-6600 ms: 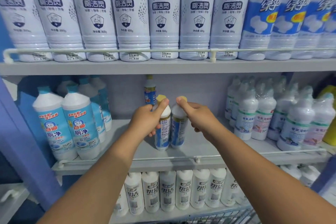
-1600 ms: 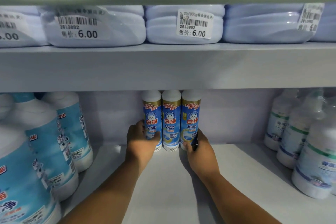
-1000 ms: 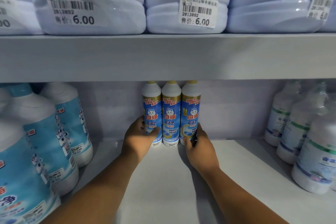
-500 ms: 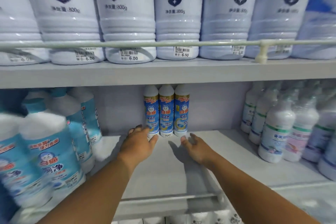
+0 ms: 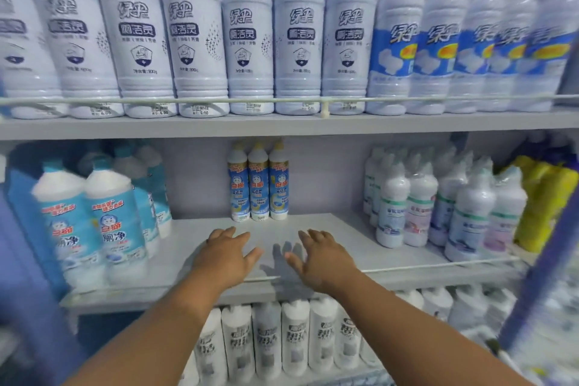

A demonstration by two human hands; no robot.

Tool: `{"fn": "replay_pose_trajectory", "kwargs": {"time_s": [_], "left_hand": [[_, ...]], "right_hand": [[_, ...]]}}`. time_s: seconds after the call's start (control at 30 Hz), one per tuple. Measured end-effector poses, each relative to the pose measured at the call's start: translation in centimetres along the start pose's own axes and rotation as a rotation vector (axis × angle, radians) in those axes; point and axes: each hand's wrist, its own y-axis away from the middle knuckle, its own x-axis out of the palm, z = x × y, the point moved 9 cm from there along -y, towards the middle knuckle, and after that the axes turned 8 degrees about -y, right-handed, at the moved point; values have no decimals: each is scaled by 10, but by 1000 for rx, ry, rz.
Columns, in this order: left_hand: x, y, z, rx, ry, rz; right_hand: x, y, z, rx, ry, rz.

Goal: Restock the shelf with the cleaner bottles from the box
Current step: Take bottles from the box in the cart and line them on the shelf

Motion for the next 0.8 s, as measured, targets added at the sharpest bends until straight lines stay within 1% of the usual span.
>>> {"fn": "replay_pose_trajectory", "kwargs": {"time_s": [0.2, 0.4, 0.57, 0.8], "left_hand": [[10, 72, -31, -25, -24, 19], [36, 129, -68, -29, 23, 13], [82, 157, -82, -21, 45, 82], [164, 171, -65, -20, 118, 171]], "right_hand": [[1, 75, -17, -86, 54, -8], [18, 130, -30, -92, -17, 6], [71, 159, -47, -32, -3, 121], [147, 173, -73, 59, -40, 210]]}}
